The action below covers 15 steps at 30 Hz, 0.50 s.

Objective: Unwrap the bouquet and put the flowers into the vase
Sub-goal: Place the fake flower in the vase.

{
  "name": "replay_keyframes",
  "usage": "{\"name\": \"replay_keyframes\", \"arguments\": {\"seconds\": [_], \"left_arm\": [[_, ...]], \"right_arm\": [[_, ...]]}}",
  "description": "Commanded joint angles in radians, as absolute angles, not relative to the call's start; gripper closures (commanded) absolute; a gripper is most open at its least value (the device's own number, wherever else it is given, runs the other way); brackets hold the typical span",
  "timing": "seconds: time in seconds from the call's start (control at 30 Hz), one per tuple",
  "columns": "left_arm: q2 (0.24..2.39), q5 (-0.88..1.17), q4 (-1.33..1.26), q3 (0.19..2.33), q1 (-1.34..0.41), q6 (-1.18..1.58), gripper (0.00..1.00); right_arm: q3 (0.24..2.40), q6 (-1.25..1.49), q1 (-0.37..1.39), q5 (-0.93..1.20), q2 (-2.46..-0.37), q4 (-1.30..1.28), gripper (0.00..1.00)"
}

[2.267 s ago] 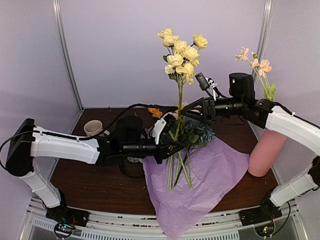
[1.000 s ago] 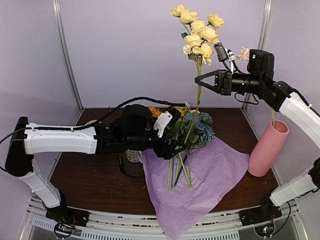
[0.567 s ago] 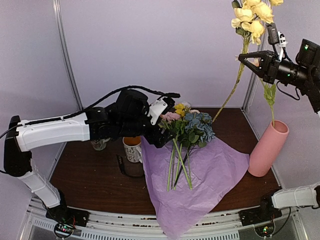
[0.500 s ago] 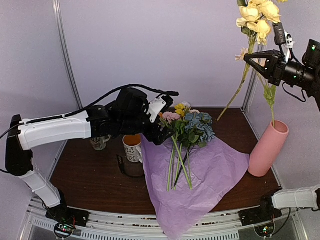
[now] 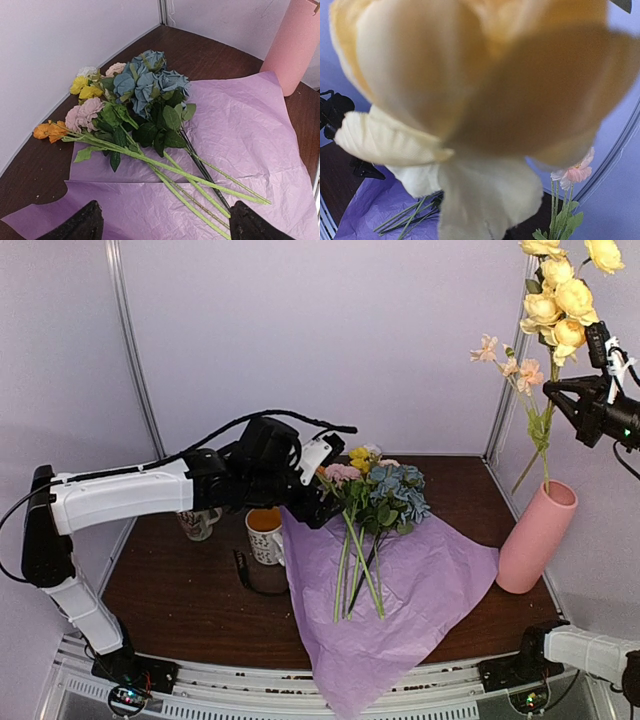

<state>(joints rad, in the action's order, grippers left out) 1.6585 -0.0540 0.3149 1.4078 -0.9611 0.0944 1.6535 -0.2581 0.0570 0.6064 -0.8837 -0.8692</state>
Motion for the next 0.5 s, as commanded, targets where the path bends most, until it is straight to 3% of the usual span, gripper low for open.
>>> {"name": "replay_keyframes", "arguments": {"seconds": [0.0,0.2,0.47], "left_arm": [[1.603,-0.025,0.288,1.376,-0.959,0.134,0.1],[1.566,-0.005,0.295,1.372,-0.959,0.15,0.11],[1.518,-0.038,0.265,1.338,-0.959,0.127,0.11]], "right_arm": [[1.633,-0.233,0.013,0.517,-0.879,-0.879,1.0],[1.773,-0.13,-0.102,0.584,-0.965,-0.849,1.0],[1.865,-0.089,-0.186,0.475,-0.973,-0.864,1.0]]}}
